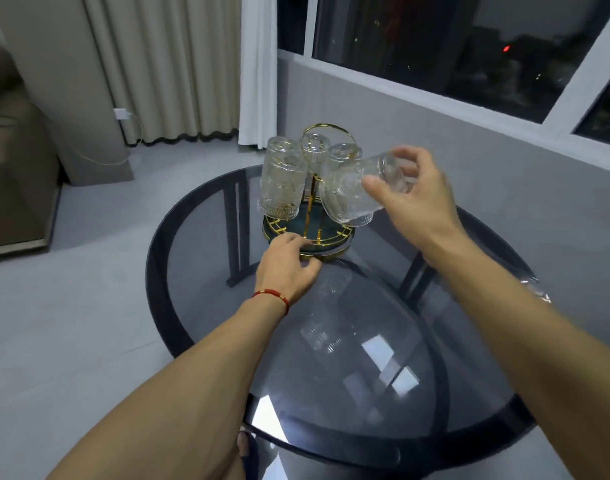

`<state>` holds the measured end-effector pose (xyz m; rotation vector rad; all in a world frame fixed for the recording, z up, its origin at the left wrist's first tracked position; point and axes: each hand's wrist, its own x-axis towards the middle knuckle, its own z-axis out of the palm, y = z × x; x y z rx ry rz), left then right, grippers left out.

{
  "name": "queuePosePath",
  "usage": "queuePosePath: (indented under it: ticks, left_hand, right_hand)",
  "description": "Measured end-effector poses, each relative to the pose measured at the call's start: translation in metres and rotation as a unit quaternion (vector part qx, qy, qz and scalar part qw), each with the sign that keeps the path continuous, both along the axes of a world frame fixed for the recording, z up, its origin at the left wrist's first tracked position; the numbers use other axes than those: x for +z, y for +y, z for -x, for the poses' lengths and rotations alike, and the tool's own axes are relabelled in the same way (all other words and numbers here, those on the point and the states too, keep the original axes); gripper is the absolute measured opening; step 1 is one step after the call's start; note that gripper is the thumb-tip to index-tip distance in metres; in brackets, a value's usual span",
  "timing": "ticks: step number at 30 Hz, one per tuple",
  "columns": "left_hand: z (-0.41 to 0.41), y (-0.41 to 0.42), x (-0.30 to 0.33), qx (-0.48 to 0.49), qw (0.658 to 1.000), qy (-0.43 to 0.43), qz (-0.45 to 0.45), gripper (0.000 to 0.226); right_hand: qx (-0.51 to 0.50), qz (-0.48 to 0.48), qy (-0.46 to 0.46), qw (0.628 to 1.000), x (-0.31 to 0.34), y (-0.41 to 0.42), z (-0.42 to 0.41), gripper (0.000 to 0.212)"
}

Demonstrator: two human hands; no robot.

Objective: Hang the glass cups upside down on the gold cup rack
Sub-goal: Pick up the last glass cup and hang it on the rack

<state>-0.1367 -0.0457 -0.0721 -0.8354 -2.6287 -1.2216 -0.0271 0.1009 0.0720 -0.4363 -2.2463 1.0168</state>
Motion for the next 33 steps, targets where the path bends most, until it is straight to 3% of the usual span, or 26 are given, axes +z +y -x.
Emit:
queuePosePath:
  ticks: [9, 16, 21, 24, 33]
  left_hand:
    - [0.005, -0.009, -0.011, -0.018, 1.000, 0.023, -0.010, 0.035]
    - [0.009, -0.013, -0.015, -0.030, 0.999, 0.014, -0.015, 0.034]
    - [0.008, -0.015, -0.014, -0.038, 0.999, 0.026, -0.017, 0.034]
    - [0.009, -0.015, -0.015, -0.038, 0.999, 0.027, -0.017, 0.033]
    - [0.009, -0.013, -0.014, -0.036, 0.999, 0.028, 0.001, 0.032]
  right_hand:
    - [-0.016, -0.168, -0.064, 0.984, 0.025, -0.021, 0.060, 0.070]
    - [0.011, -0.321, -0.167, 0.932, 0.014, -0.032, 0.092, 0.058]
    - [-0.002, -0.377, -0.240, 0.895, -0.002, -0.031, 0.104, 0.053]
    - [-0.004, -0.413, -0.240, 0.879, -0.008, -0.027, 0.108, 0.054]
    - [-0.010, -0.440, -0.254, 0.861, -0.014, -0.028, 0.107, 0.058]
